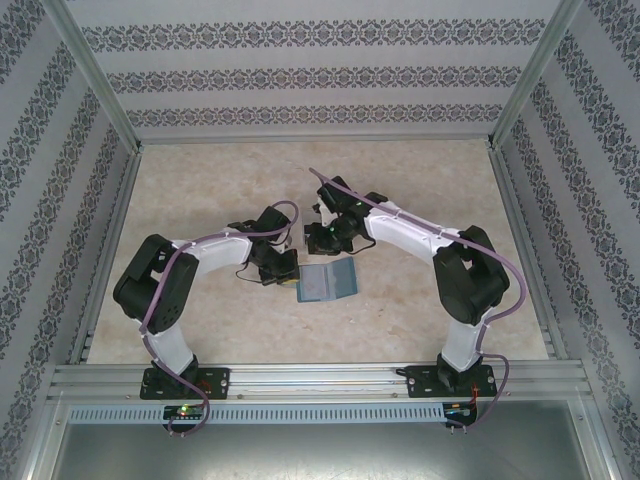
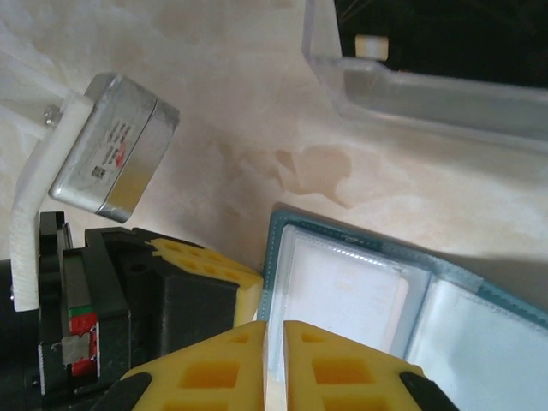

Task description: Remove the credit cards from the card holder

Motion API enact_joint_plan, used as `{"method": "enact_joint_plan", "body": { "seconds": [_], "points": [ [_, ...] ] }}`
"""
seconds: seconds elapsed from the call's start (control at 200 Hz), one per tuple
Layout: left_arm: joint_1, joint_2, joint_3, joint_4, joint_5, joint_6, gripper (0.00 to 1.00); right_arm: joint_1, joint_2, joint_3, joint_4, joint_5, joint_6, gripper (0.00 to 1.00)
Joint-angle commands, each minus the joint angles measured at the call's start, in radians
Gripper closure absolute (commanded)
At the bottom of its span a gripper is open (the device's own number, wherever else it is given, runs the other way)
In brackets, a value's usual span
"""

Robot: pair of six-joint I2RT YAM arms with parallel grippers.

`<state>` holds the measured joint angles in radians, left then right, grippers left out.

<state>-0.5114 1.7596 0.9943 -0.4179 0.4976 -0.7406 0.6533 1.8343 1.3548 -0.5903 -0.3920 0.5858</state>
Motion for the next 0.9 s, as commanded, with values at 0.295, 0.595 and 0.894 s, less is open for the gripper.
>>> {"method": "enact_joint_plan", "body": {
  "seconds": [0.295, 0.595, 0.894],
  "points": [
    [-0.012, 0.024, -0.021, 0.029, 0.025, 0.023, 0.98, 0.064, 0.018, -0.078, 0.066, -0.004, 0.122, 0.82],
    [-0.012, 0.025, -0.034, 0.036, 0.030, 0.022, 0.98, 0.088, 0.067, -0.079, 0.044, 0.015, 0.136, 0.79],
    [-0.013, 0.027, -0.033, 0.037, 0.031, 0.020, 0.98, 0.095, 0.092, -0.073, -0.001, 0.060, 0.121, 0.75]
  ]
}}
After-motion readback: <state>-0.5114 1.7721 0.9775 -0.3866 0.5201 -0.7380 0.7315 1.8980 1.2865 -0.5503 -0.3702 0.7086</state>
